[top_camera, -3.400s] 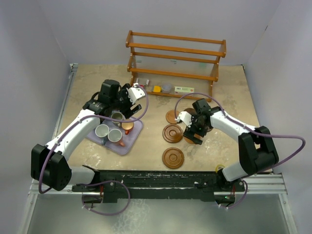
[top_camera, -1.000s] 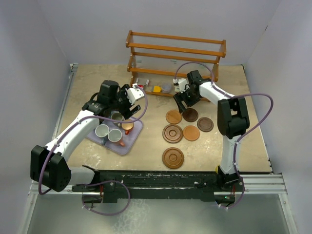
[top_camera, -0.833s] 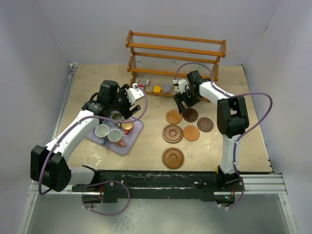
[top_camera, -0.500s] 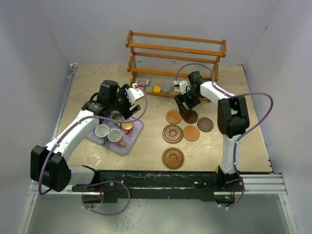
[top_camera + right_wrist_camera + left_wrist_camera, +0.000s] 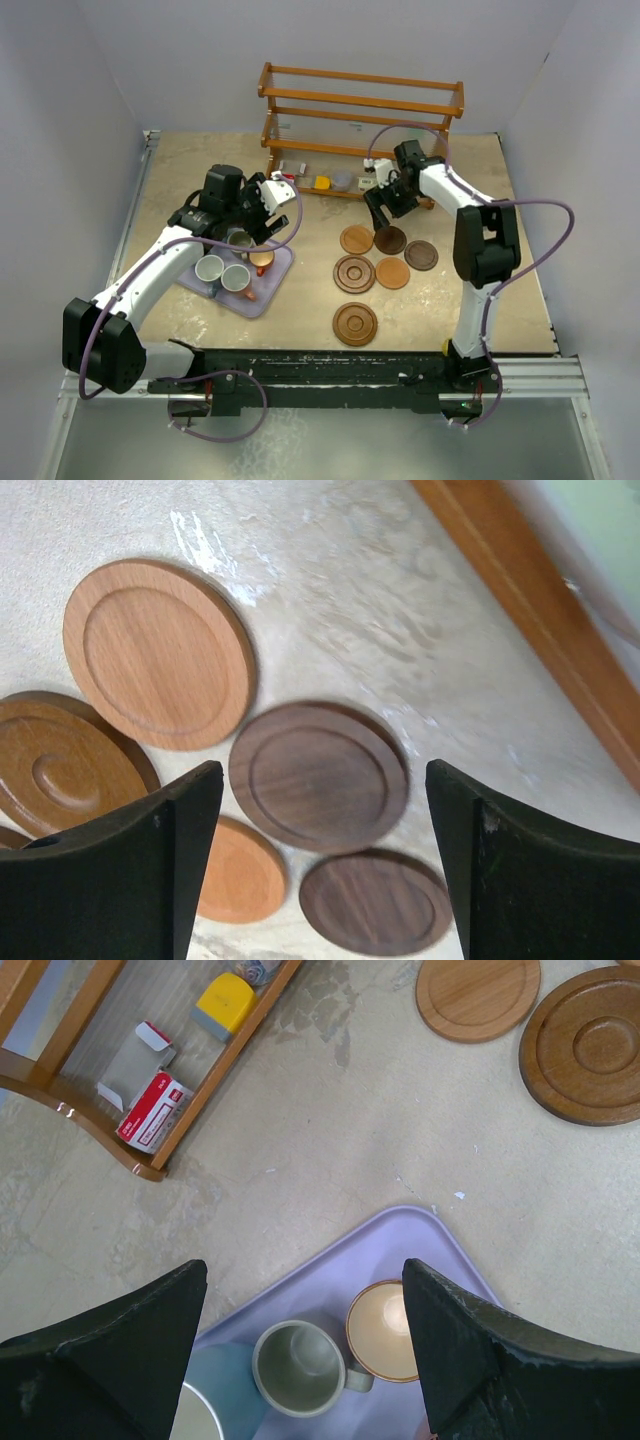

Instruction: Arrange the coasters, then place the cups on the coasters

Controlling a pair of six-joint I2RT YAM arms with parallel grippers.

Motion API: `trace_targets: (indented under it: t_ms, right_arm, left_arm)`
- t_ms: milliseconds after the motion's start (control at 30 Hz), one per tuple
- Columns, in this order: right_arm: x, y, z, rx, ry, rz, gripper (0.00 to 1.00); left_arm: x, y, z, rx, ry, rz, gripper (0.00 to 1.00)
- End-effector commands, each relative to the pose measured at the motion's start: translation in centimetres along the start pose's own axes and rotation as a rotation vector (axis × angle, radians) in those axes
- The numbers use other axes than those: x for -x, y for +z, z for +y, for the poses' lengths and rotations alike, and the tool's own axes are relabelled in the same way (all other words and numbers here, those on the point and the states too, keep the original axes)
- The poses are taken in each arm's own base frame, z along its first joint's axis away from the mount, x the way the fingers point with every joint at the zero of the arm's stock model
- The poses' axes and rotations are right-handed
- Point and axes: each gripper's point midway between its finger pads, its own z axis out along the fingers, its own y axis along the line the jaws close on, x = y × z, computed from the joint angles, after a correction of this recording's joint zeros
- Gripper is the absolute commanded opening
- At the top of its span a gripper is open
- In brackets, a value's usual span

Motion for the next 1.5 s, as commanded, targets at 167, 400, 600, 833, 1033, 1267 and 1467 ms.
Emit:
trace_targets:
  t_ms: [167,400,600,833,1033,1267,1467]
  right_arm:
    - [-2.9,-5.7,-2.9,-0.097,-0.069,-0.016,0.86]
    - [-6.0,-4.9,-3.8,-0.131,-0.123,0.058,0.86]
    - [-7.6,-3.2,-3.4,-0.071,-0.147,0.114,0.86]
    - [-8.8,-2.0,-3.1,-0.023,-0.164,0.159,0.87]
    - [-10.0,-1.8,-2.9,-0.014,-0.187,0.192,0.85]
    - [-12.8,-2.4,-2.4,-0.02,-0.24,0.245,0.79]
    - [-15.0,-3.0,-2.1,-0.037,-0.271,0.273,0.75]
  left_arm:
    - [2.3,-0.9,0.7,0.022,0.033,-0.088,0.76]
    - [2.2,-0.9,0.7,0.022,0.034,-0.086,0.76]
    - [2.2,-1.0,0.7,0.026,0.034,-0.087,0.76]
    - [2.3,-1.2,0.7,0.027,0.039,-0.088,0.76]
    - [2.2,-1.2,0.7,0.027,0.04,-0.087,0.76]
    - [2.2,-1.3,0.7,0.03,0.043,-0.088,0.76]
    - [2.3,-1.4,0.7,0.03,0.044,-0.091,0.76]
